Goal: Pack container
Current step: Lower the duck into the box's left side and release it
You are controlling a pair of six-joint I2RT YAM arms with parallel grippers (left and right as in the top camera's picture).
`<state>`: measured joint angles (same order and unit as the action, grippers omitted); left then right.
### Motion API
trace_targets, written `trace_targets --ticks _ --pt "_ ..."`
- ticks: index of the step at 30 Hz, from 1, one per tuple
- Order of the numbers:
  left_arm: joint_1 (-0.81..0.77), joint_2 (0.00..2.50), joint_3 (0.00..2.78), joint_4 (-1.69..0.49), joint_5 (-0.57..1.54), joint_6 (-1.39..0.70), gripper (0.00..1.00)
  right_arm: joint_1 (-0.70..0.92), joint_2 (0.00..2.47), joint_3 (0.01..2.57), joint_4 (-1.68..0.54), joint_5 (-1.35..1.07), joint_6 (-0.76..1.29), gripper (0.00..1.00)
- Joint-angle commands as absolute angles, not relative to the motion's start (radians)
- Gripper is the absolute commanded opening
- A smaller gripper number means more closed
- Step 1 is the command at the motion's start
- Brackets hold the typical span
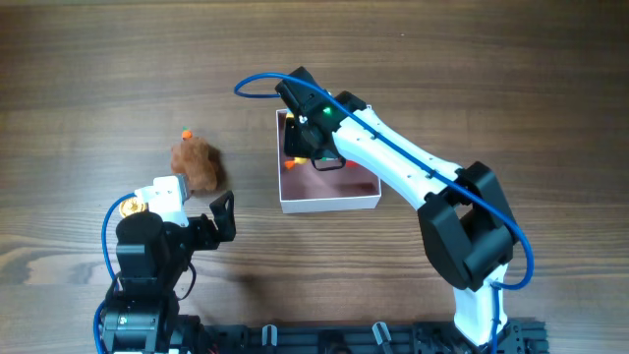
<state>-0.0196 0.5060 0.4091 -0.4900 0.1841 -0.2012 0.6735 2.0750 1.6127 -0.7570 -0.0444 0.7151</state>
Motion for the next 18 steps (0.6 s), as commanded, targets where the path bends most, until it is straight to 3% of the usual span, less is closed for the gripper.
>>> trace_targets --ticks 1,12,13,15,18 --pt "-0.024 0.504 0.432 -0.488 0.189 -0.218 1.0 0.675 2.106 1.616 -0.749 -0.047 0.735 0.04" --pt "-0.024 0.504 0.432 -0.488 0.189 -0.218 1.0 0.676 2.153 1.615 -0.735 -0.091 0.733 0.07" --pt "-0.024 0.504 0.432 -0.488 0.189 -0.218 1.0 0.677 2.153 1.615 -0.736 -0.092 0.733 0.16" --pt "-0.024 0.504 0.432 -0.488 0.189 -0.218 1.0 0.677 2.153 1.615 -0.738 -0.107 0.732 0.45" --pt "-0.024 0.504 0.432 -0.488 0.189 -0.218 1.0 0.683 2.153 1.615 -0.741 -0.114 0.732 0.51"
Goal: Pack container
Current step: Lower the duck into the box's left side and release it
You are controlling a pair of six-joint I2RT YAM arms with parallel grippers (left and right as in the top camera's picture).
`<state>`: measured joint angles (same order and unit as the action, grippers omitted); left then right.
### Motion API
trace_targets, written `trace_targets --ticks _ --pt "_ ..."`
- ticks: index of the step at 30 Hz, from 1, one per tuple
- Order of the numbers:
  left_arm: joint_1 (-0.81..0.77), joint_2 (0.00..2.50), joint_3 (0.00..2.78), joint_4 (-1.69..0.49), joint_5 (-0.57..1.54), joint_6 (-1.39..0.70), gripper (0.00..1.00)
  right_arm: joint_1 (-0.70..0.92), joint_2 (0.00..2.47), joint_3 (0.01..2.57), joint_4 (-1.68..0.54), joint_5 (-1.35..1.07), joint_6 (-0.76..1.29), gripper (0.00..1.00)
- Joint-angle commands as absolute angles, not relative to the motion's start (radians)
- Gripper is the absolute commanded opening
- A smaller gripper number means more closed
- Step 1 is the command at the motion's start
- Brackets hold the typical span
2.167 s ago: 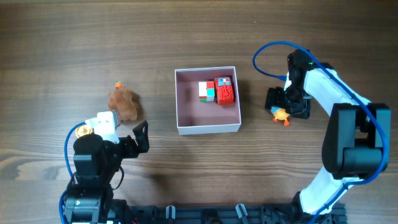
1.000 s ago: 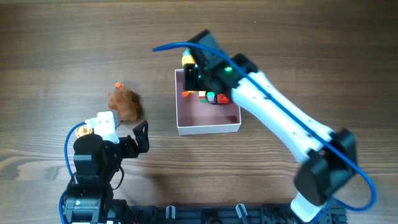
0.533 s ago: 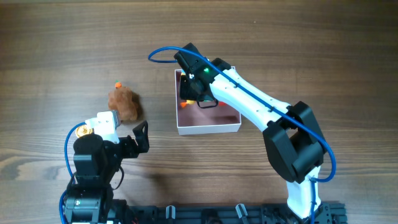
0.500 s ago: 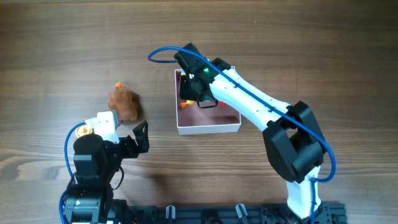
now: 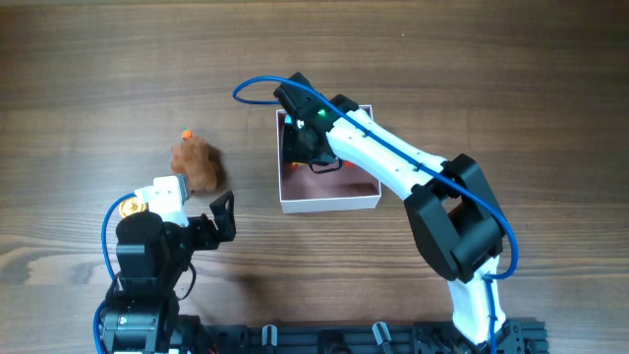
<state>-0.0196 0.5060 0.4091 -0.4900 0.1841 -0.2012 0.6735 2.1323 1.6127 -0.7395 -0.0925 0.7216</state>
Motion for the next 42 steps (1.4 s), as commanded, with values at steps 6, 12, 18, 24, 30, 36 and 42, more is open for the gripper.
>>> trace_targets --ticks 6,12,18,24,30,36,42 --pt "-0.024 0.504 0.432 -0.488 0.189 -0.218 1.0 0.685 2.153 1.615 -0.749 -0.114 0.731 0.51" --pt "-0.024 0.504 0.432 -0.488 0.189 -0.218 1.0 0.685 2.153 1.615 -0.786 -0.114 0.721 0.52" --pt "-0.024 0.504 0.432 -0.488 0.189 -0.218 1.0 0.687 2.153 1.615 -0.877 -0.114 0.744 0.61" --pt "-0.024 0.504 0.432 -0.488 0.19 -0.218 1.0 0.687 2.153 1.615 -0.845 -0.12 0.677 0.73" --pt "-0.024 0.504 0.432 -0.488 0.189 -0.218 1.0 0.688 2.152 1.615 -0.829 -0.133 0.598 0.72" --pt "-0.024 0.504 0.432 -0.488 0.189 -0.218 1.0 0.688 2.132 1.616 -0.835 -0.128 0.336 0.64" --pt "-0.024 0.504 0.432 -0.488 0.189 -0.218 1.0 0.687 2.035 1.616 -0.816 0.075 0.236 0.36"
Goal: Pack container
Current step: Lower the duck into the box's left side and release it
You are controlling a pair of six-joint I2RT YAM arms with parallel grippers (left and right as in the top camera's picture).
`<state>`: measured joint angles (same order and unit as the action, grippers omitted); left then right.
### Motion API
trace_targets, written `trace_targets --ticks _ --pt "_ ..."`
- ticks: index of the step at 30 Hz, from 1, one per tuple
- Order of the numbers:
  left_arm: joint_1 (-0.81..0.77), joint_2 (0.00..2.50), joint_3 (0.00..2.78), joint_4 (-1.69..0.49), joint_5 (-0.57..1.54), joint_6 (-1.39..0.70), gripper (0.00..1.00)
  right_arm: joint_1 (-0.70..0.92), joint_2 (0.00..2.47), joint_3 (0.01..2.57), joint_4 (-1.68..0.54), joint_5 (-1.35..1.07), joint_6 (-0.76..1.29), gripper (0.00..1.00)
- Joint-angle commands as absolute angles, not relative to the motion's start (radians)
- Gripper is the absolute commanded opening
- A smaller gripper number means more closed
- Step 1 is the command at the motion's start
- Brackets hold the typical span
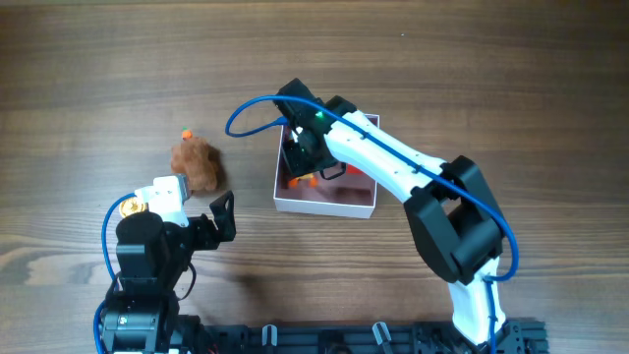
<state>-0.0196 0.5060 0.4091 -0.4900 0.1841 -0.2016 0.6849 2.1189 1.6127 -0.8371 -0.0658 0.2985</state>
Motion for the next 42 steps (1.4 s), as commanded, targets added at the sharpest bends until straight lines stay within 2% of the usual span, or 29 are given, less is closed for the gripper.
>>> trace_targets --ticks 1,3,12,14,16,18,21,42 --pt "-0.024 0.504 0.432 -0.488 0.19 -0.218 1.0 0.687 2.024 1.616 -0.805 0.125 0.235 0.31" --pt "-0.024 0.504 0.432 -0.488 0.19 -0.218 1.0 0.686 2.016 1.616 -0.773 0.199 0.206 0.31" --pt "-0.024 0.504 0.432 -0.488 0.19 -0.218 1.0 0.684 2.016 1.616 -0.76 0.159 0.187 0.33" --pt "-0.024 0.504 0.432 -0.492 0.19 -0.218 1.0 0.656 2.016 1.616 -0.76 0.215 0.265 0.16" --pt "-0.024 0.504 0.432 -0.501 0.189 -0.218 1.0 0.613 2.016 1.616 -0.76 0.214 0.319 0.13" --pt "-0.024 0.504 0.432 -0.506 0.189 -0.218 1.0 0.556 2.017 1.615 -0.758 0.177 0.351 0.04" --pt "-0.024 0.504 0.432 -0.506 0.189 -0.218 1.0 0.492 2.026 1.615 -0.764 0.118 0.34 0.04" --pt "-0.024 0.505 0.432 -0.506 0.189 -0.218 1.0 0.494 2.091 1.61 -0.879 0.047 0.314 0.06"
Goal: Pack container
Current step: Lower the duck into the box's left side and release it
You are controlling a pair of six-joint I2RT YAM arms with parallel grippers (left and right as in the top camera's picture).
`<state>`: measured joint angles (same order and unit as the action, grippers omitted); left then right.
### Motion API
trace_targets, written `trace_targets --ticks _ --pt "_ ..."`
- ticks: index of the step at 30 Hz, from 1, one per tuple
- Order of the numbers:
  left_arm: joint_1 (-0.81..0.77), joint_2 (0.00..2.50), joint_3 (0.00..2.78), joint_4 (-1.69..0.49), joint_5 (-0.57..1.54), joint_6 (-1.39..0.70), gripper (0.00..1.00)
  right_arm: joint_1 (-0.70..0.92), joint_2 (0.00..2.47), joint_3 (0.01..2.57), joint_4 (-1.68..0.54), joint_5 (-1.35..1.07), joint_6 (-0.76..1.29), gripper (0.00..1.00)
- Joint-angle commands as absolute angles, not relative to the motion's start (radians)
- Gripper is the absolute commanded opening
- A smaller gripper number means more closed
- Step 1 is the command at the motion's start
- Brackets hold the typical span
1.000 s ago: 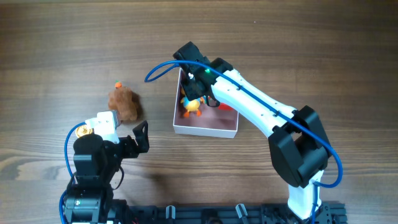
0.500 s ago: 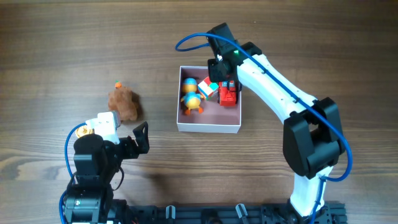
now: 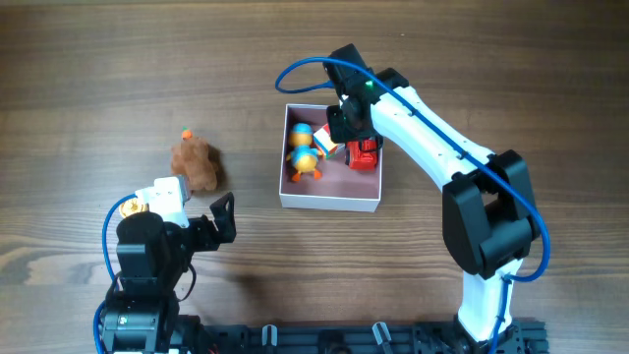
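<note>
The white box [image 3: 331, 205] with a pink floor lies mid-table. Inside it, a blue-and-orange toy [image 3: 302, 153] rests at the left and a red toy [image 3: 366, 155] at the right. My right gripper [image 3: 332, 136] hovers over the box's far middle, between the two toys, open and holding nothing. A brown plush toy [image 3: 197, 163] with an orange tip lies on the table left of the box. My left gripper [image 3: 225, 216] stands open near the front left, just below and to the right of the plush, apart from it.
The wooden table [image 3: 511, 88] surrounds the box on all sides. The blue cable [image 3: 295, 74] of the right arm loops over the box's far left corner. The left arm's base [image 3: 138, 285] sits at the front left edge.
My right gripper was low in the left part of the box, which sat skewed. Now it is higher and further right, the box lies square, and the blue-and-orange toy shows uncovered inside.
My right gripper was over the box's far left with something orange under it, then lower in that corner. Later it was deep inside and the box had shifted left and skewed. Now it is raised and both toys lie in the box. The left arm and plush never moved.
</note>
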<state>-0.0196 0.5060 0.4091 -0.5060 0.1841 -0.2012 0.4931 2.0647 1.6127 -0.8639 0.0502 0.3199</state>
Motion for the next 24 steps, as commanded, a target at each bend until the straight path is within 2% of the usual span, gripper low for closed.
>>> trace_targets --ticks 1,24 --pt "-0.024 0.504 0.432 -0.506 0.189 -0.218 1.0 0.494 2.091 1.61 -0.881 0.046 0.313 0.06" --pt "-0.024 0.504 0.432 -0.507 0.189 -0.218 1.0 0.494 2.154 1.608 -0.848 0.047 0.314 0.04"
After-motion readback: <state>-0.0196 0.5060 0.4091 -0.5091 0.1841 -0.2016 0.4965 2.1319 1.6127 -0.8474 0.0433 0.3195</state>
